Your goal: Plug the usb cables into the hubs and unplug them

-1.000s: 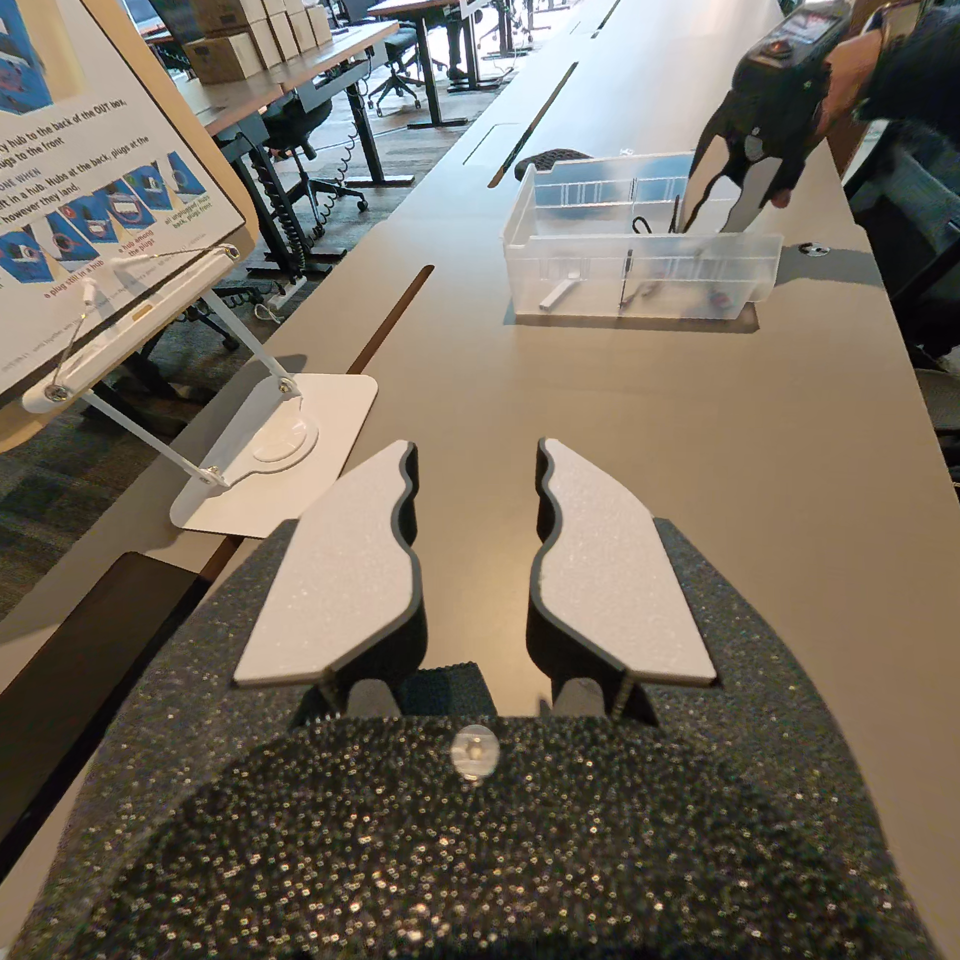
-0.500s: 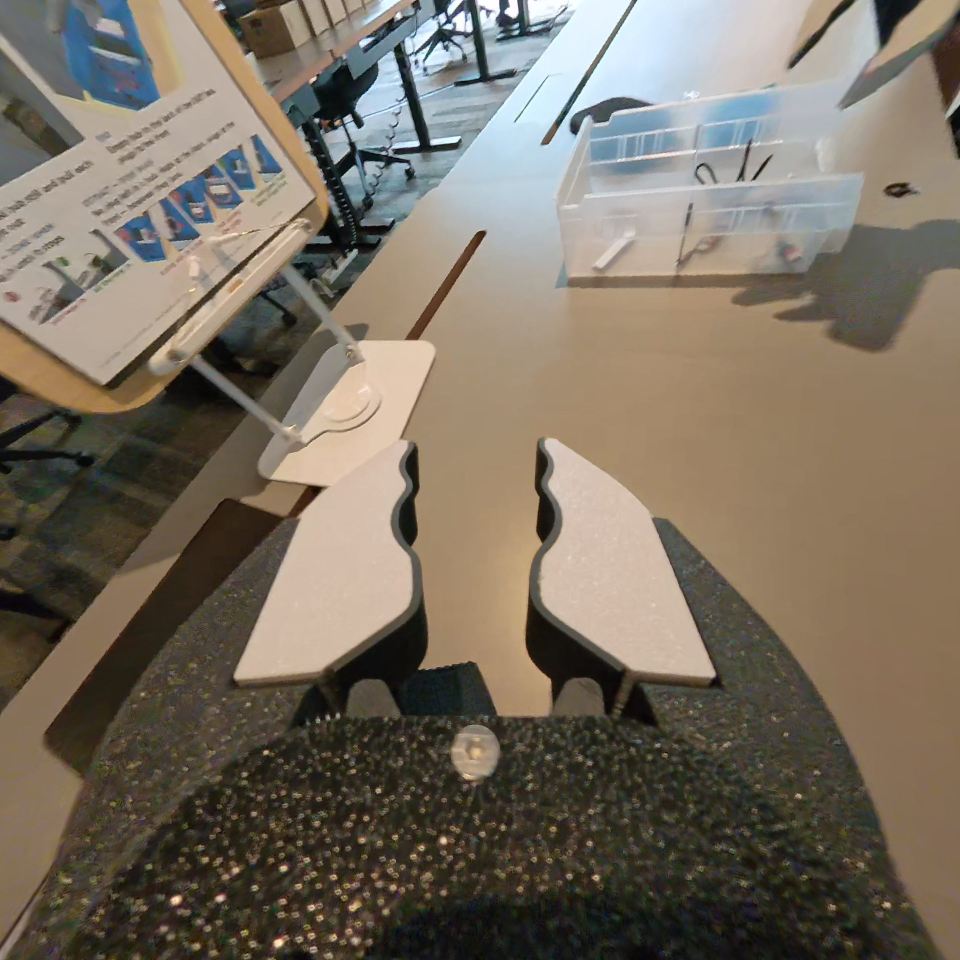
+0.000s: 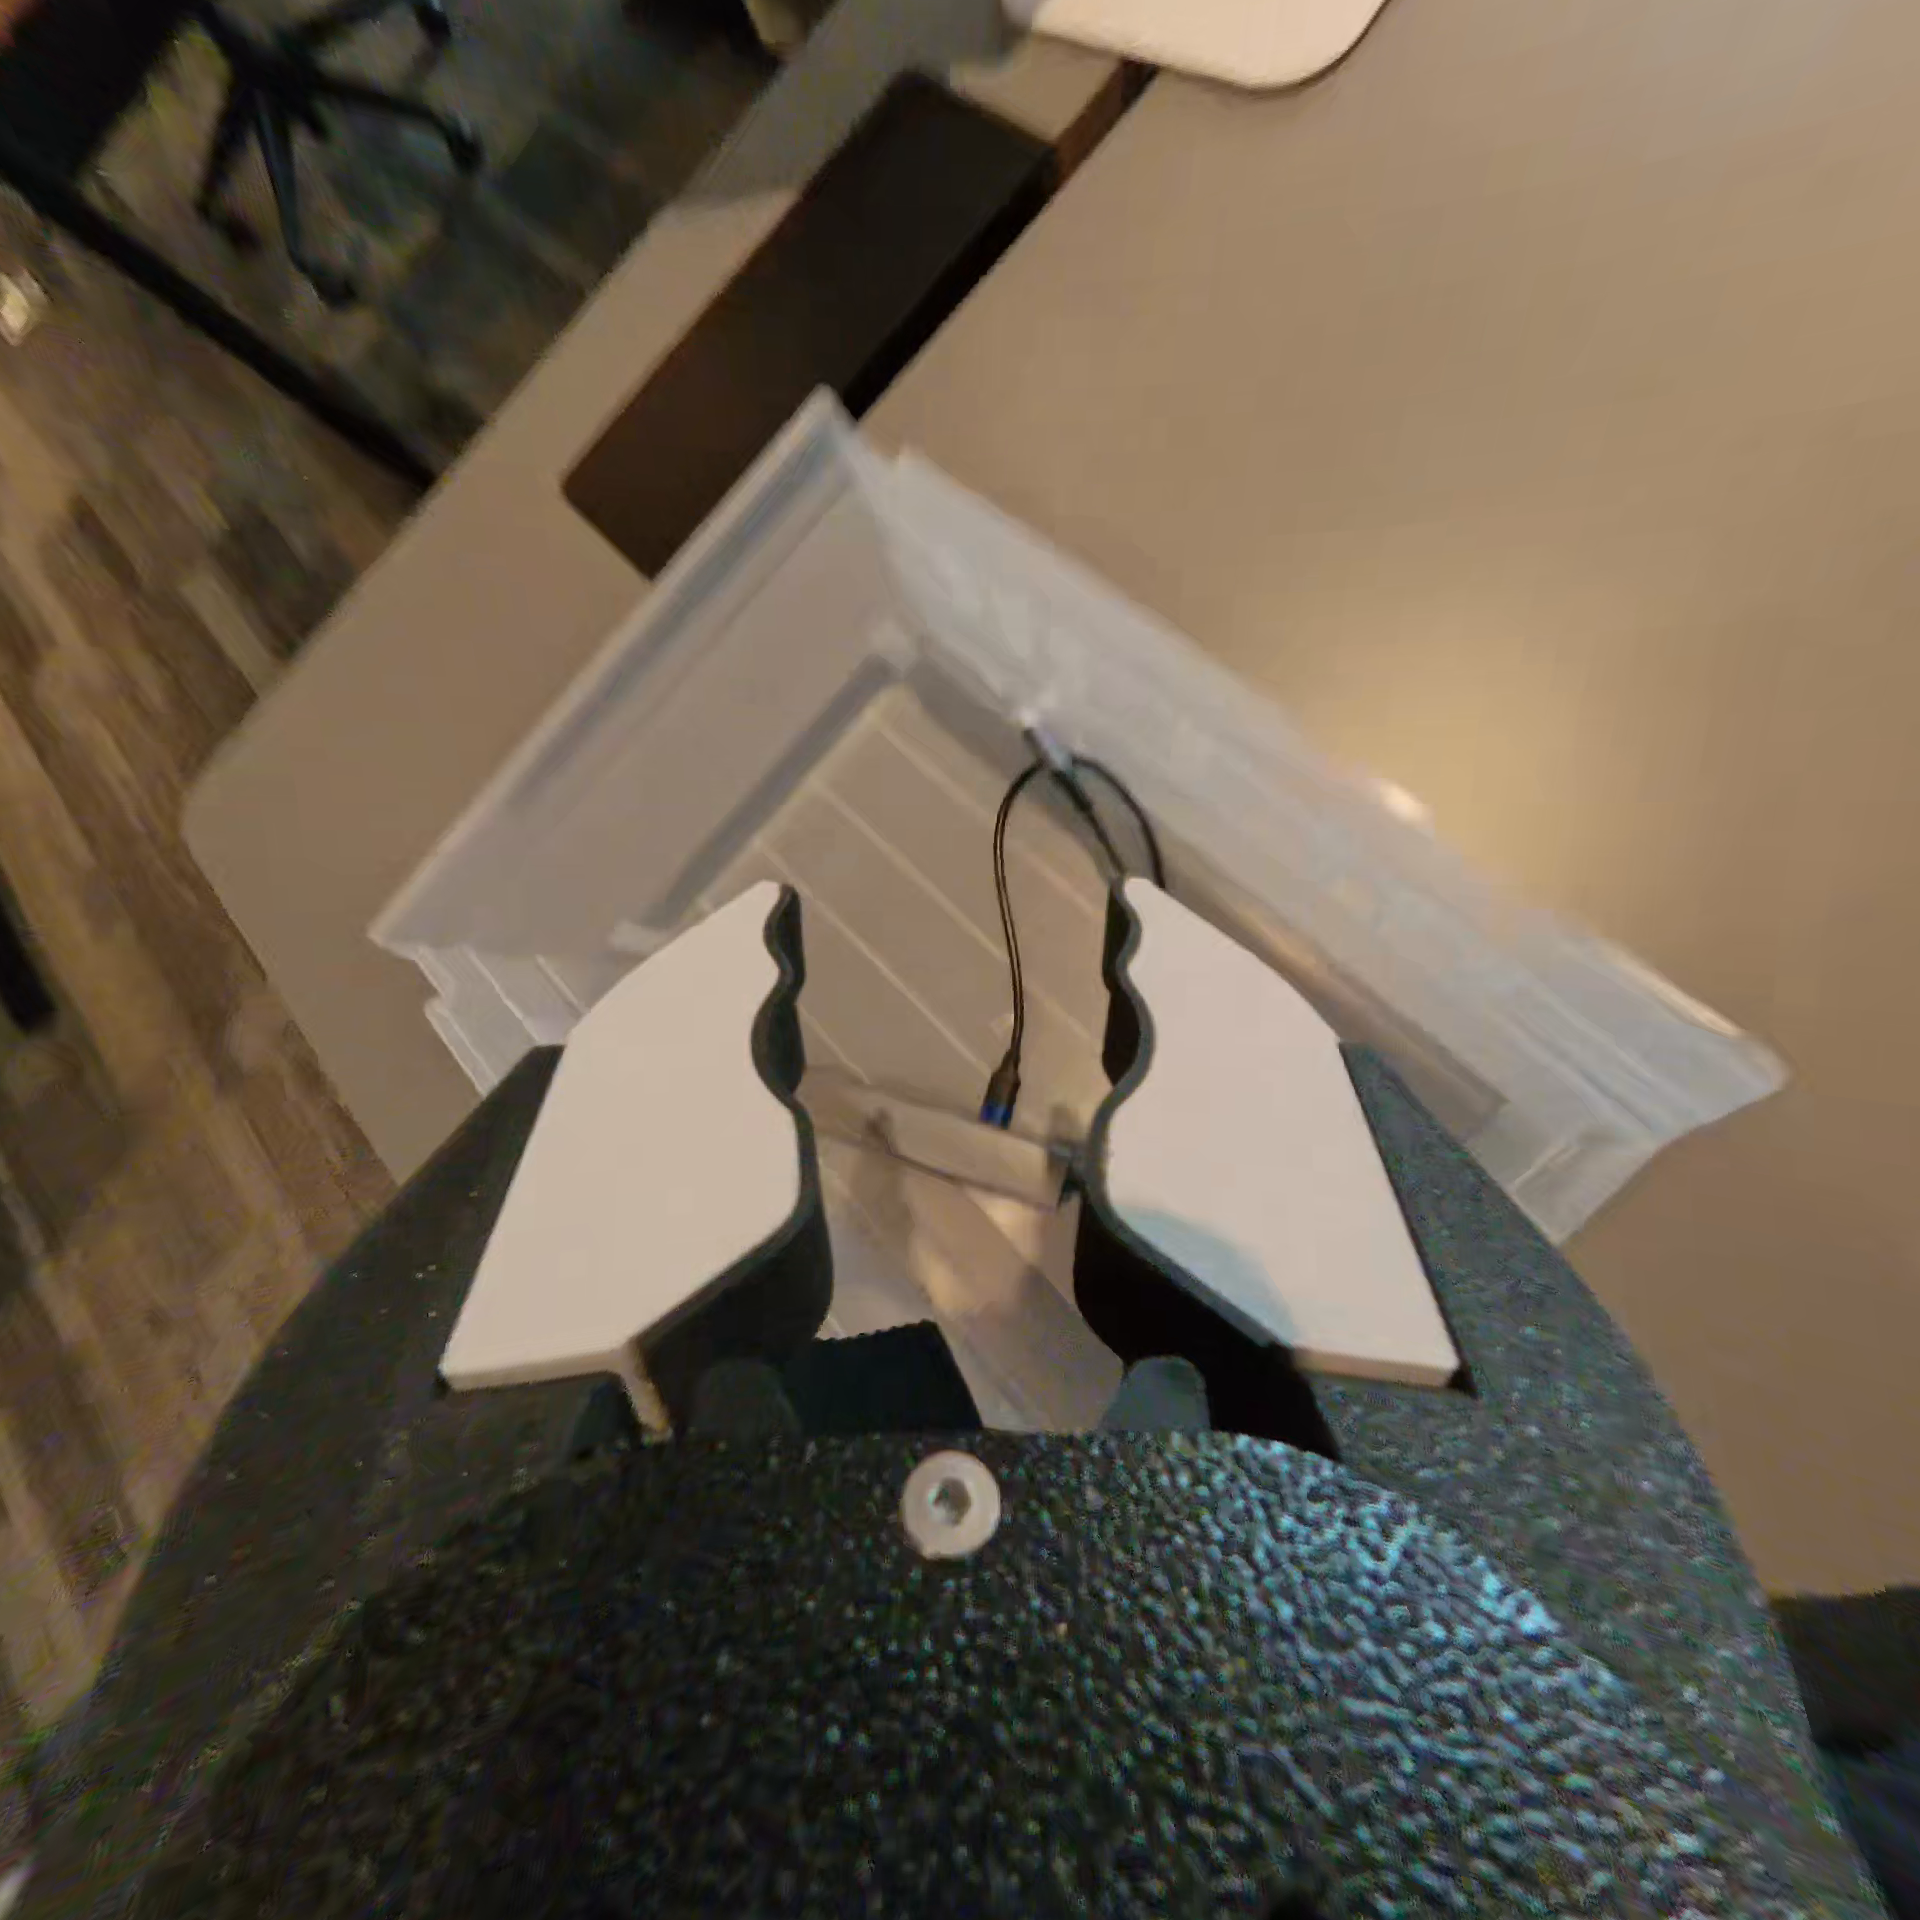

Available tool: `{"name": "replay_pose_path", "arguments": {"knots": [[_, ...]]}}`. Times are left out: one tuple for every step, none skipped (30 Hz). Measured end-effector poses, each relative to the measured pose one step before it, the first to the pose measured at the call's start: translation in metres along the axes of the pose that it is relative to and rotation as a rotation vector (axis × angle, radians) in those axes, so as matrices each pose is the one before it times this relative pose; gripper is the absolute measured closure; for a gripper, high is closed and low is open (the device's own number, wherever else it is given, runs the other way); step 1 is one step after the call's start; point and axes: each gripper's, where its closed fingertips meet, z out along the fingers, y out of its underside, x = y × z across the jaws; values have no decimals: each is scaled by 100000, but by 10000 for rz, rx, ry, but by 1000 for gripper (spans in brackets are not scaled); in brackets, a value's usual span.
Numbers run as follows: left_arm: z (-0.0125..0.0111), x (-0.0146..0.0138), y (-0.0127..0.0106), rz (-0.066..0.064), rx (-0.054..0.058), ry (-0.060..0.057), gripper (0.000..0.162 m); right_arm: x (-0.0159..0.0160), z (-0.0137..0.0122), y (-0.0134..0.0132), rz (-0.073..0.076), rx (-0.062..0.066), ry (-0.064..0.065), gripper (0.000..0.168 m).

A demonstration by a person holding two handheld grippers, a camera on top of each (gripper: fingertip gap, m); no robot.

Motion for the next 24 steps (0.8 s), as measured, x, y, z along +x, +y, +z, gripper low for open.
{"name": "replay_pose_path", "arguments": {"knots": [[400,-359,1111,-266,-255,99,108,93,966,-278,33,62,-177,128],[527,-204,903,-222,-272,141,108,108,831,-281,12,47,-147,128],[639,-37,702,-146,-265,183,109,94,726,-284,9,52,-140,127],[768,119,552,-61,-288,220,110,75,635,-266,10,47,-127,127],[860,234,436,3,-307,235,111,77,563,-223,6,40,-110,127],[954,252,450,14,-377,220,111,59,493,-193,3,49,-93,128],[1000,178,510,47,-495,167,112,40,436,-175,12,61,-80,128],[981,224,443,61,-478,168,112,28,382,-126,27,60,-80,128],[934,395,318,52,-404,257,112,14,329,-78,36,60,-72,128],[831,624,249,59,-357,385,115,18,261,-44,40,58,-53,128],[696,748,263,77,-331,426,117,33,215,18,42,45,-38,128],[538,740,337,98,-317,397,120,24,154,68,40,28,-33,128],[367,582,366,114,-284,288,123,22,110,130,36,11,-29,128],[234,422,310,104,-193,196,125,42,75,184,36,-7,-18,128],[102,299,128,92,-48,137,127,56,31,213,40,-15,-2,128],[29,67,42,34,12,12,128,56,4,202,43,-5,2,128],[37,77,126,25,-69,37,130,50,-50,130,40,14,-6,128],[93,212,47,57,-40,110,130,21,-114,-54,35,93,-1,129],[119,171,-47,66,-8,90,130,24,-144,-147,37,144,2,129],[152,194,-93,76,-9,106,130,26,-95,-76,46,93,-3,129],[184,194,-176,88,15,105,129,30,-51,29,43,23,-4,129],[208,41,-200,73,-8,31,129,20,-24,38,22,2,-4,130],[261,-16,-138,32,-56,7,127,-1,-13,17,6,6,-8,130],[281,-75,-10,6,-142,-14,127,-10,16,20,1,-10,-9,130]]}}
